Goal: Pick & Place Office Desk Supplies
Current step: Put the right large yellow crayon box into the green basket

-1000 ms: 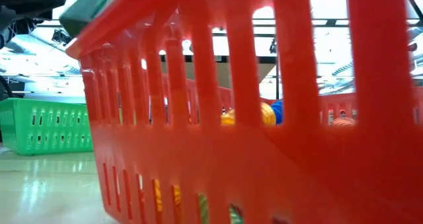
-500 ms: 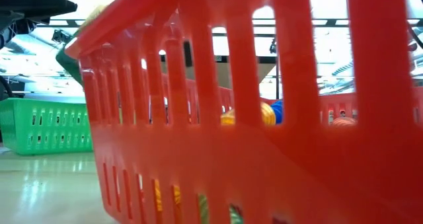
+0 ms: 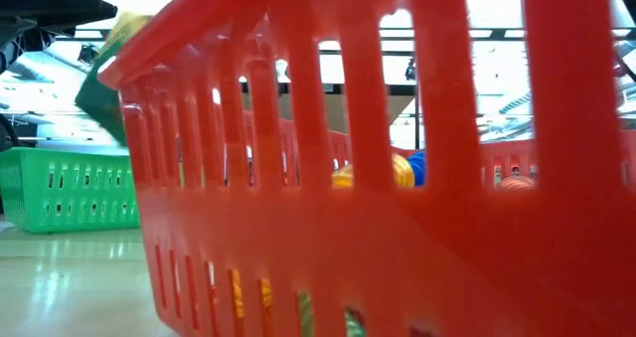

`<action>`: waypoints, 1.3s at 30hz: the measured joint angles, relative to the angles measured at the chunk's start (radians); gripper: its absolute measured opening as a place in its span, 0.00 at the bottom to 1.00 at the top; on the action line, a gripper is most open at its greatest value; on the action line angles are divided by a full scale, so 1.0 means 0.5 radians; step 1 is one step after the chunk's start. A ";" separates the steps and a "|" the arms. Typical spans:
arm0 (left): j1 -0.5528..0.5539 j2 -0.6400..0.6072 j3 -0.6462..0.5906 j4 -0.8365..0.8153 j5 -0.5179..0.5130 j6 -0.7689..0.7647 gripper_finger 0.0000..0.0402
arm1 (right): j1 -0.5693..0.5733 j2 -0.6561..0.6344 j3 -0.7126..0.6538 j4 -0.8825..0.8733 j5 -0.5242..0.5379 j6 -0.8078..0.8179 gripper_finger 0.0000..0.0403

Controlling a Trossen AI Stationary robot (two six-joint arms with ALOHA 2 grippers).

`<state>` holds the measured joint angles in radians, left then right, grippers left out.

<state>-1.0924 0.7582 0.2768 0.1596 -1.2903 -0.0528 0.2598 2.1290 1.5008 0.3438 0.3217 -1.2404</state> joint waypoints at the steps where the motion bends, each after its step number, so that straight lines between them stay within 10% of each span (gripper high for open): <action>1: 0.000 0.000 0.000 -0.001 -0.001 0.000 0.32 | 0.004 0.049 0.042 -0.004 0.020 -0.052 0.00; 11: -0.002 0.000 0.000 -0.009 -0.038 -0.005 0.32 | 0.037 0.462 0.496 -0.180 0.361 -0.393 0.00; 39: -0.002 0.002 0.000 -0.072 -0.037 -0.078 0.32 | -0.080 0.463 0.506 -0.358 0.559 -0.499 0.00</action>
<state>-1.0935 0.7593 0.2768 0.1238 -1.3090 -0.0917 0.2196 2.3604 1.7538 0.1646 0.6014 -1.4899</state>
